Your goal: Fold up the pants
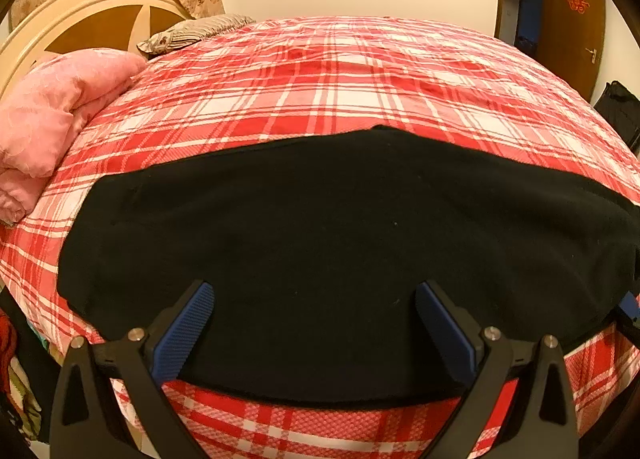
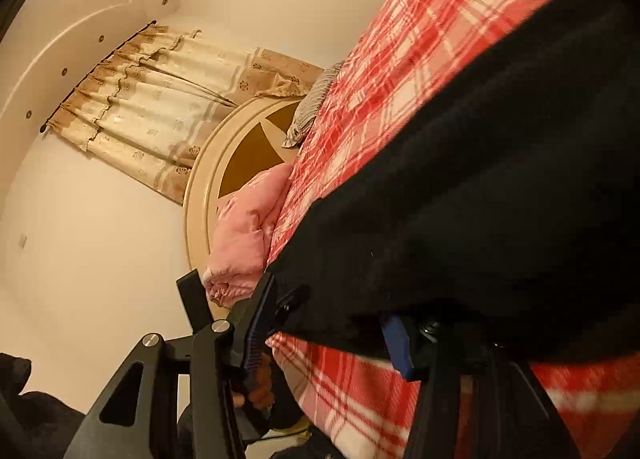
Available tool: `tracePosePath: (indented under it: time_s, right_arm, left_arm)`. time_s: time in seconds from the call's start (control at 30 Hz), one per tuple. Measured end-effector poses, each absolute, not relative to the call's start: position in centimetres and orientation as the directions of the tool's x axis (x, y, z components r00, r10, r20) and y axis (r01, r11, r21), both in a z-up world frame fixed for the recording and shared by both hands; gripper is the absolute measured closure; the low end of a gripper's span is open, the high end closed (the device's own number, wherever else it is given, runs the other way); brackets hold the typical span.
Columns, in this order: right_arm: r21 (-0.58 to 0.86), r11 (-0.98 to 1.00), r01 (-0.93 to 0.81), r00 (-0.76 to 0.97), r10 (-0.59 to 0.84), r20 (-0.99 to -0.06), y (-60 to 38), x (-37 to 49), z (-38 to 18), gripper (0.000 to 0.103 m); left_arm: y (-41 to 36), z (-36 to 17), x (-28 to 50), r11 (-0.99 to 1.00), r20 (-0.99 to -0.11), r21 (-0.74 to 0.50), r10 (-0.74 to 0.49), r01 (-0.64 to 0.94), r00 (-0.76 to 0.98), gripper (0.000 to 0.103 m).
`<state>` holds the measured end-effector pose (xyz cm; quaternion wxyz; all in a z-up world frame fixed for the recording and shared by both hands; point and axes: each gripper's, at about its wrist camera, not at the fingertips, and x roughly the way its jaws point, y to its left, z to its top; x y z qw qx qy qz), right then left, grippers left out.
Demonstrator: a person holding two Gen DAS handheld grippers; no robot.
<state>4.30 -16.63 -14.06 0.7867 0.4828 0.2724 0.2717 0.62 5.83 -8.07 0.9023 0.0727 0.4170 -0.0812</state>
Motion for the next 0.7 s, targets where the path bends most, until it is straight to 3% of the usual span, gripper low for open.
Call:
tracePosePath:
  time_s: [0.07, 0.17, 0.27, 0.43, 0.7]
  right_arm:
    - [0.914, 0.34, -0.219, 0.675, 0.73, -0.11, -16.3, 4.0, -13.5, 0.05]
    - [0.901, 0.369, -0.228, 0.688, 0.716, -0.12, -16.6, 3.2, -12.9, 0.05]
    - [0.893, 0.446, -0.059, 0.81, 0.544, -0.218, -20.3, 1.7, -13.9, 0.052]
    - [0.876, 0.476, 0.075, 0.963, 0.192, -0.187, -27.5, -3.8, -13.3, 0.052]
    - [0.866, 0.459, 0.2, 0.979, -0.067, -0.191, -35.0, -8.7, -13.5, 0.052]
  left_arm:
    - [5.8, -8.0, 0.6, 0.976, -0.764, 0.062, -0.087, 0.207, 0.639, 0.0]
    - [5.3, -7.3, 0.5, 0.973, -0.755, 0.063, -0.098, 0.221, 0.649, 0.0]
    - [4.4, -6.4, 0.8, 0.971, -0.733, 0.063, -0.112, 0.231, 0.67, 0.0]
    - [2.7, -6.9, 1.6, 0.965, -0.743, 0.068, -0.12, 0.252, 0.659, 0.0]
    - [2.6, -7.9, 1.5, 0.964, -0.765, 0.044, -0.135, 0.261, 0.629, 0.0]
